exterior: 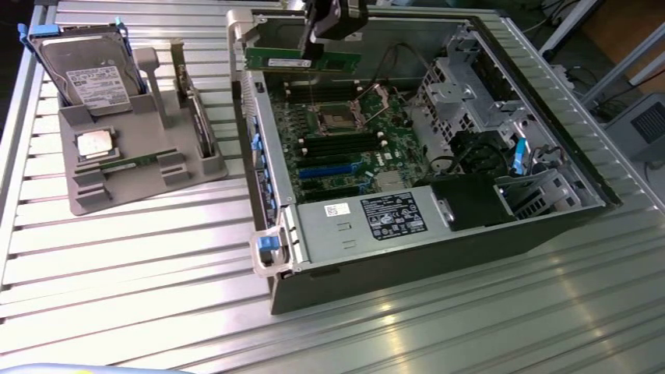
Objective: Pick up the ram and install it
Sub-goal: 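Pick up the ram and move it above insertion slot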
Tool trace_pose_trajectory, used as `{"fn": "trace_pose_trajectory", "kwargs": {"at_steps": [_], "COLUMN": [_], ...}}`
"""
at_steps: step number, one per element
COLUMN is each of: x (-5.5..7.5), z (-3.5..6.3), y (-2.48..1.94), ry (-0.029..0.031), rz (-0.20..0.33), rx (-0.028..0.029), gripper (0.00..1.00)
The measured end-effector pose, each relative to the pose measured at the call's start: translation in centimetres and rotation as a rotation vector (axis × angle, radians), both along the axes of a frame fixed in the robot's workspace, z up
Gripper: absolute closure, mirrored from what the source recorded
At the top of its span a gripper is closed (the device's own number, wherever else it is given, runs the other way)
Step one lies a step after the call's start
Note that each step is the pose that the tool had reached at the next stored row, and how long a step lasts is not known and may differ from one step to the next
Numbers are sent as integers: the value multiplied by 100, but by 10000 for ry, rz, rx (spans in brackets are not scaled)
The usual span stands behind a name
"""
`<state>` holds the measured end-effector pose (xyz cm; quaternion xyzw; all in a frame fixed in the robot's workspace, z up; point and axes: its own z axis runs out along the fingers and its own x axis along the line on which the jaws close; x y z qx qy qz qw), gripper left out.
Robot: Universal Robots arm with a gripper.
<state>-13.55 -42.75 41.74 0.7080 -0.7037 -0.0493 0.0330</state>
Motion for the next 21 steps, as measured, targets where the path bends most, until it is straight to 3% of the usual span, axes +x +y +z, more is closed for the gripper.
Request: {"fn": "trace_pose_trajectory", "kwargs": {"at_steps": [21], "x": [451], "z": [0], "y": [0], "ry": [69], "rz": [0], "rx": [0], "gripper": [87]}}
